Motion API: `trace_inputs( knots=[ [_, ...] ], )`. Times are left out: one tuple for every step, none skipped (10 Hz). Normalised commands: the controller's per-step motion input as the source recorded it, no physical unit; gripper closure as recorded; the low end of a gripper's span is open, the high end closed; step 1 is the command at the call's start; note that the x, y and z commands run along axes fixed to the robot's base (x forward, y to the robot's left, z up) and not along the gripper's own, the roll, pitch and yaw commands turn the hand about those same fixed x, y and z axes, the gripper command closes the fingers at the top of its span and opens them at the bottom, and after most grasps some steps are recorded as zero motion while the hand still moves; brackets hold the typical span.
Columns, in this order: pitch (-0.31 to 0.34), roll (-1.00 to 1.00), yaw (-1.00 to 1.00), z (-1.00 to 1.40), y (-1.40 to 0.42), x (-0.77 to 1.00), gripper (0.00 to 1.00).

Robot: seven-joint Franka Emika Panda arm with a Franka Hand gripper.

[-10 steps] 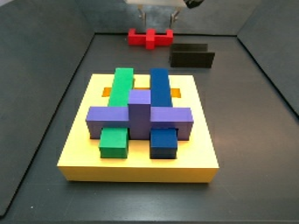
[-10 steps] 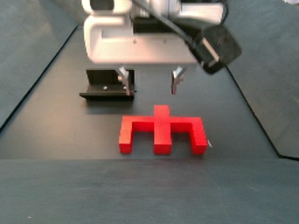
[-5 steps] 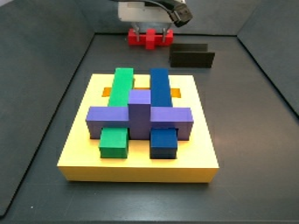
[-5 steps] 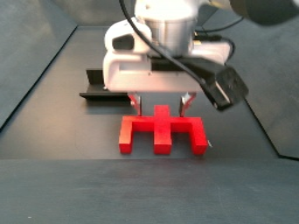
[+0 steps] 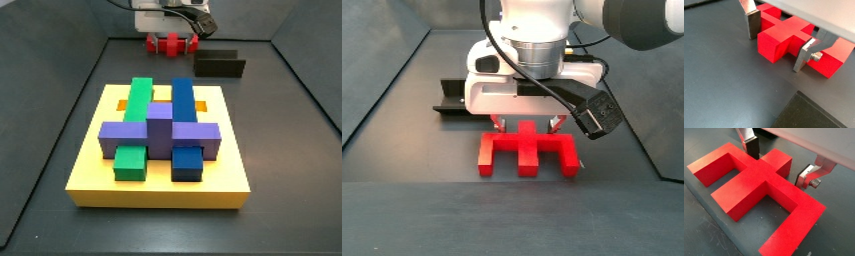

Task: Pick up the red object. Move up. Place the red object on the fixture. Regrasp the red object. Move to above the board. Insert the red object.
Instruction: Pick up the red object.

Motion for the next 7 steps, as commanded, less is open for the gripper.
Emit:
trace_inputs(
  knots=[
    [0.000, 0.00, 0.00, 0.00, 0.00, 0.00, 1.00],
    [0.000, 0.00, 0.00, 0.00, 0.00, 0.00, 1.00],
    [0.000, 0.00, 0.00, 0.00, 0.00, 0.00, 1.00],
    [0.000, 0.00, 0.00, 0.00, 0.00, 0.00, 1.00],
    [0.000, 0.00, 0.00, 0.00, 0.00, 0.00, 1.00],
    [0.000, 0.00, 0.00, 0.00, 0.00, 0.00, 1.00],
    [0.000, 0.00, 0.00, 0.00, 0.00, 0.00, 1.00]
  ],
)
